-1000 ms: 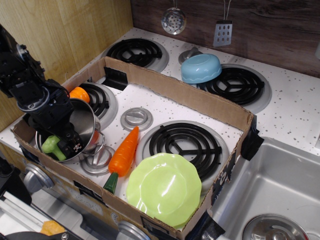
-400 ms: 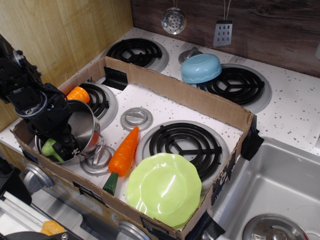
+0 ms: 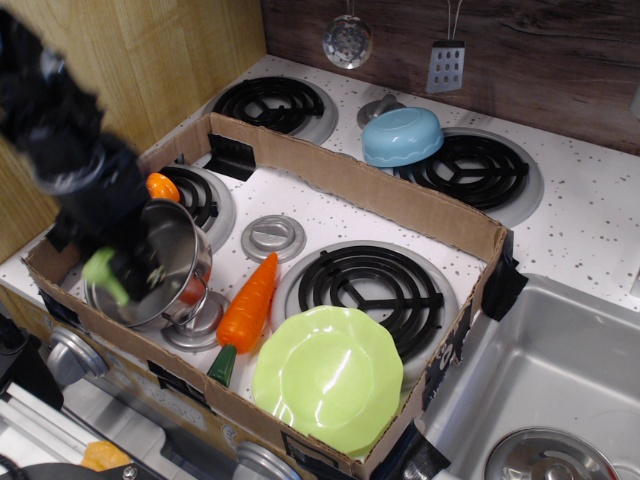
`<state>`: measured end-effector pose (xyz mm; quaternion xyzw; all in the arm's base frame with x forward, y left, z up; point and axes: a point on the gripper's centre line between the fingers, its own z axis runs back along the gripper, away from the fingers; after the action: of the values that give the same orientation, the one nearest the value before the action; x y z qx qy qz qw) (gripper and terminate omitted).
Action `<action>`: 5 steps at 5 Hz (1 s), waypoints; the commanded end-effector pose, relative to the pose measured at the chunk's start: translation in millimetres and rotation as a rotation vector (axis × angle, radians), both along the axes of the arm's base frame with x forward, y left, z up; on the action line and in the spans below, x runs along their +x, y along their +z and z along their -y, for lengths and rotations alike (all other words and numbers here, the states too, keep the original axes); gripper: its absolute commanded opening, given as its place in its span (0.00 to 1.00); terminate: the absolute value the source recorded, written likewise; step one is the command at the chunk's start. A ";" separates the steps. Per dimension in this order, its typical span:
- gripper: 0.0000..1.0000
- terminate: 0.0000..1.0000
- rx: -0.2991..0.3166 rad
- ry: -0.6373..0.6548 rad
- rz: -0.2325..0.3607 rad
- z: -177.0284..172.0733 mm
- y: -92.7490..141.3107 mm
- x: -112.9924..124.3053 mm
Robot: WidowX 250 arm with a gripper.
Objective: Take broccoli out of pan
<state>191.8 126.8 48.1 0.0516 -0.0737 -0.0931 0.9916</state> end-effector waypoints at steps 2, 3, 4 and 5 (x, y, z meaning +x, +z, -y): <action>0.00 0.00 0.149 -0.063 0.048 29.2 70.6 50.0; 0.00 0.00 0.175 -0.126 0.091 33.0 71.8 70.3; 0.00 0.00 0.178 -0.236 0.158 31.9 61.9 86.4; 0.00 0.00 0.158 -0.315 0.208 34.1 52.0 99.7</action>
<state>289.5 94.2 85.4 0.1121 -0.1627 -0.2498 0.9479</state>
